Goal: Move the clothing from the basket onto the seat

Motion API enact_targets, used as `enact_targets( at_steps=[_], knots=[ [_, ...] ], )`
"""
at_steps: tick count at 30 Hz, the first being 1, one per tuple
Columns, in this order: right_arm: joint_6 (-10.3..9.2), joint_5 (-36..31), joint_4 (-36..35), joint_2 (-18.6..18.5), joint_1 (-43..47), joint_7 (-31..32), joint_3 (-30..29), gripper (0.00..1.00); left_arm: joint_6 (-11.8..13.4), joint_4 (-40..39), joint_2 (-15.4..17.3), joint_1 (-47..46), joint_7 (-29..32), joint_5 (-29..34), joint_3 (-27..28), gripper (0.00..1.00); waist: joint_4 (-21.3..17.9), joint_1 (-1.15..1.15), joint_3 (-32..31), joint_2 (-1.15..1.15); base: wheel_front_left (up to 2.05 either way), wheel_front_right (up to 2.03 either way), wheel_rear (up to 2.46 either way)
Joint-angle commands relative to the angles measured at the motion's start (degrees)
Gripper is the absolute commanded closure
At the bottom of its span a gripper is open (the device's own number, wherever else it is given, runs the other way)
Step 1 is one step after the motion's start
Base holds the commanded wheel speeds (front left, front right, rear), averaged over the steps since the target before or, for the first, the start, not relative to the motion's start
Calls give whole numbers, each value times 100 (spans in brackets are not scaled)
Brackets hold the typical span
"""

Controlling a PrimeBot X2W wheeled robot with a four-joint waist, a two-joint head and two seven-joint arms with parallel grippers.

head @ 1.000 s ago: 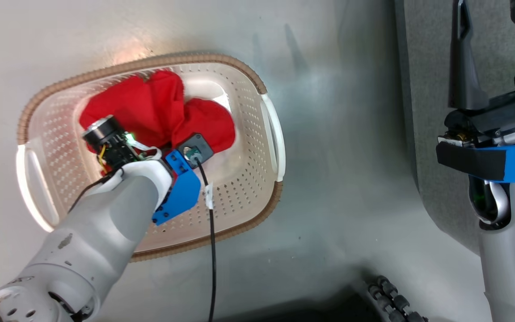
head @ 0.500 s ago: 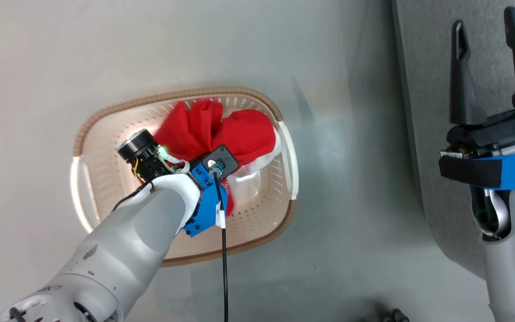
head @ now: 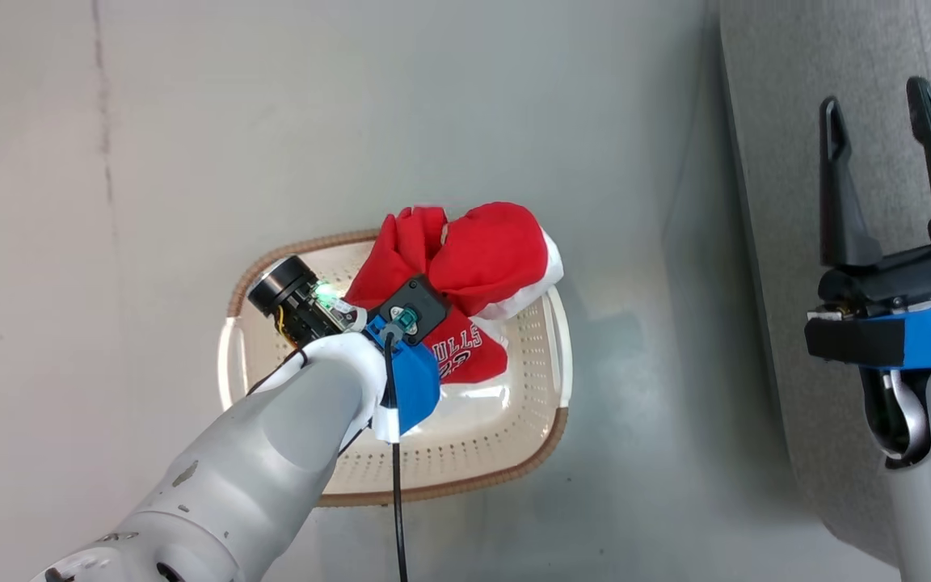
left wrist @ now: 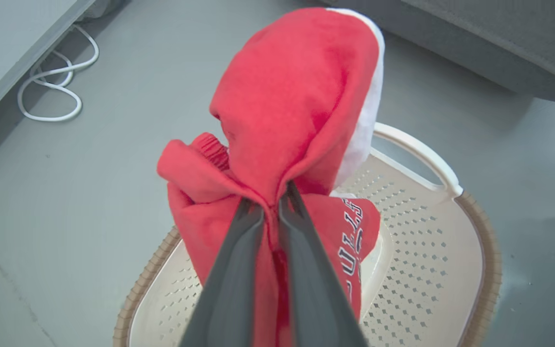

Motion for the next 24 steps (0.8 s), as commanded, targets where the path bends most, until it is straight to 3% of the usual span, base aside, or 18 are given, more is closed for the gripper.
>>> enact_targets(
  at_steps=[1, 9, 24],
  knots=[
    [-1, -25, 30, -38, 114, -6, -28, 0, -4, -42, -12, 47, -78, -52, 22, 100, 145, 0, -271, 0, 0, 0, 0],
    [0, -11, 163, -63, 375, -6, -71, 0, -4, -210, -36, 162, -172, -238, 176, 100, 291, 0, -788, 0, 0, 0, 0],
    [0, -24, 452, 8, 1083, -6, -129, 0, 328, -1816, 375, 832, -176, -97, 1453, 100, 437, 0, -1910, 0, 0, 0, 0]
  ],
)
